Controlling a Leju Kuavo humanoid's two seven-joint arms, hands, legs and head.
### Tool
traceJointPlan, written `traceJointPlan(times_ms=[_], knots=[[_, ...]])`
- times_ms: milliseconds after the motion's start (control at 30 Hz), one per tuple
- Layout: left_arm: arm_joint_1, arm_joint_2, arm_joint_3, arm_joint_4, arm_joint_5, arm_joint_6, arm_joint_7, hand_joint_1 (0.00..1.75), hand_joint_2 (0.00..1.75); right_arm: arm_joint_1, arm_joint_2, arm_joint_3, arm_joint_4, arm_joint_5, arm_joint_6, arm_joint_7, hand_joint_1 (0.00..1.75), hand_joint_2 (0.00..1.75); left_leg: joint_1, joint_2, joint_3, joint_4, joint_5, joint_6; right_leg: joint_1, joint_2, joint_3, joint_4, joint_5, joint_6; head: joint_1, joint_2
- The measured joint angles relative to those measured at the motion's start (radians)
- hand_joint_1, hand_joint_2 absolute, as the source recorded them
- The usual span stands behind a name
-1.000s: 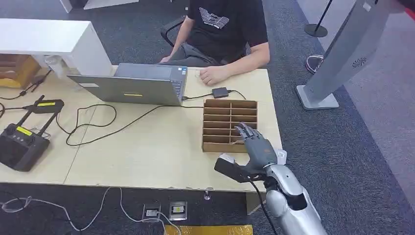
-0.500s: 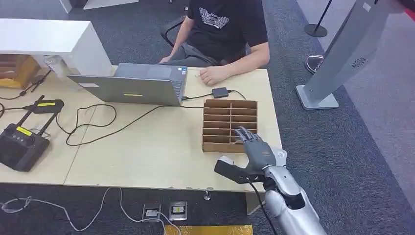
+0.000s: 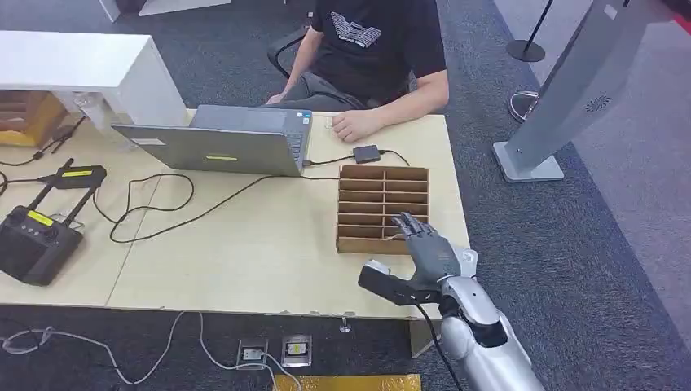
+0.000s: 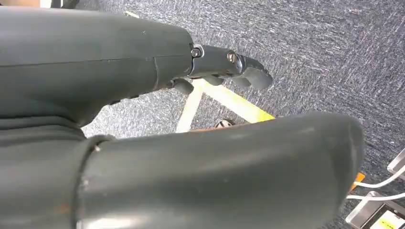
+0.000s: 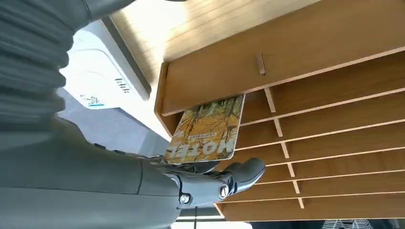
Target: Pass the card to the sensor for recognition and then transmit it.
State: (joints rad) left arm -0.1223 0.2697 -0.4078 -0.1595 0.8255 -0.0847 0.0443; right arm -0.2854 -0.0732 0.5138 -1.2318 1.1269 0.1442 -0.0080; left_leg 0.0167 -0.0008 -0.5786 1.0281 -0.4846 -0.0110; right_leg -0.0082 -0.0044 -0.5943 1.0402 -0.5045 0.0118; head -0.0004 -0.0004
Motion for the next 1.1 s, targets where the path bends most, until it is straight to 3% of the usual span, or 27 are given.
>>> traceJointPlan(times_ms=[400,600,767,1100], knots=[[0.000,0.002,-0.004,0.000,0.000,0.001,0.000,0.00,0.00,-0.012,-0.004,0.000,-0.003,0.032,-0.048,0.036,0.00,1.75,0.000,0.000,0.000,0.000,0.000,0.000,0.000,0.000,0.000,0.000,0.000,0.000,0.000,0.000],[0.000,0.006,-0.019,0.000,0.002,-0.007,-0.001,0.00,0.00,-0.012,0.008,-0.008,-0.053,0.133,-0.034,0.118,0.00,1.75,0.000,0.000,0.000,0.000,0.000,0.000,0.000,0.001,0.000,0.000,0.000,0.000,0.000,0.000],[-0.002,0.013,-0.026,0.000,0.003,-0.019,-0.004,0.00,0.00,-0.016,0.045,-0.035,-0.107,0.190,-0.002,0.122,0.00,1.75,0.000,0.000,0.001,0.000,0.000,0.000,0.000,0.000,0.000,0.000,0.000,0.000,0.000,0.000],[-0.003,0.021,-0.050,0.000,0.002,-0.029,-0.010,0.00,0.00,-0.010,0.066,-0.086,-0.167,0.201,0.005,0.111,0.00,1.75,0.000,0.000,0.001,0.000,0.000,0.000,0.000,0.001,0.000,0.000,0.000,0.000,0.000,0.000]])
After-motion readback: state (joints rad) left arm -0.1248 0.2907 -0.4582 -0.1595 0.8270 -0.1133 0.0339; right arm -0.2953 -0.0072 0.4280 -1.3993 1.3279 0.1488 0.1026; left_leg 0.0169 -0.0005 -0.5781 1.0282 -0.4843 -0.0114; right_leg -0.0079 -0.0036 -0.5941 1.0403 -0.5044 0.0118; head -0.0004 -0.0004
